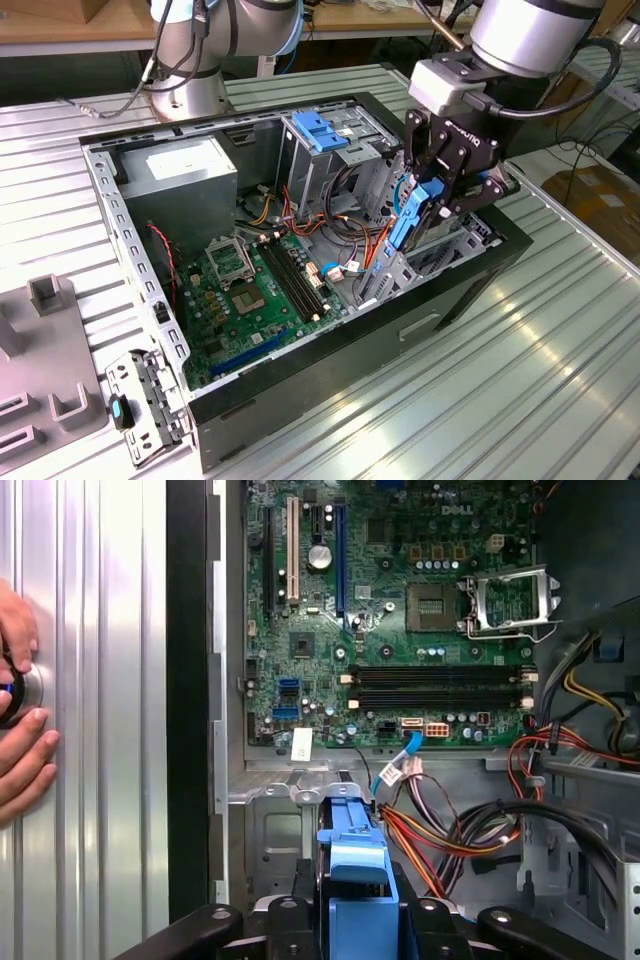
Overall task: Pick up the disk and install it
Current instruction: 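Insert the disk into the insertion slot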
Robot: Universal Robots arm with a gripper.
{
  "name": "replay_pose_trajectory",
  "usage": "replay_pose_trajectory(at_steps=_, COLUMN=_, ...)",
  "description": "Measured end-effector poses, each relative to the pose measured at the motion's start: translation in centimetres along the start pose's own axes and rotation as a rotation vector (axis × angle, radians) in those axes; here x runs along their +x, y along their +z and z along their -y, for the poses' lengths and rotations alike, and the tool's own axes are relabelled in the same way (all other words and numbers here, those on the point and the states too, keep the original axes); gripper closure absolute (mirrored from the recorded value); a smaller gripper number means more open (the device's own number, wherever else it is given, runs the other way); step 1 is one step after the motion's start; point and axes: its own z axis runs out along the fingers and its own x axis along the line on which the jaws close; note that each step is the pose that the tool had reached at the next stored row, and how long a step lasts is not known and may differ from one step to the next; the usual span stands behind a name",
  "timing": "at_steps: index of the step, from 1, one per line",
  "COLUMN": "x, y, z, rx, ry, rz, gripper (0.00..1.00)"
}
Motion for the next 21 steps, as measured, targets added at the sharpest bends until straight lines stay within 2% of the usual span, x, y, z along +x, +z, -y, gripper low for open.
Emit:
replay_pose_trajectory(at_steps=12, x=0.06, y=2.24, z=0.04, rx=0.0, ry=0.0, rz=-0.0002, gripper=0.63)
replay_pose_trajectory(at_steps=21, x=0.06, y=2.3, z=0.05, rx=0.0002, ry=0.0, rz=0.0, gripper=0.62)
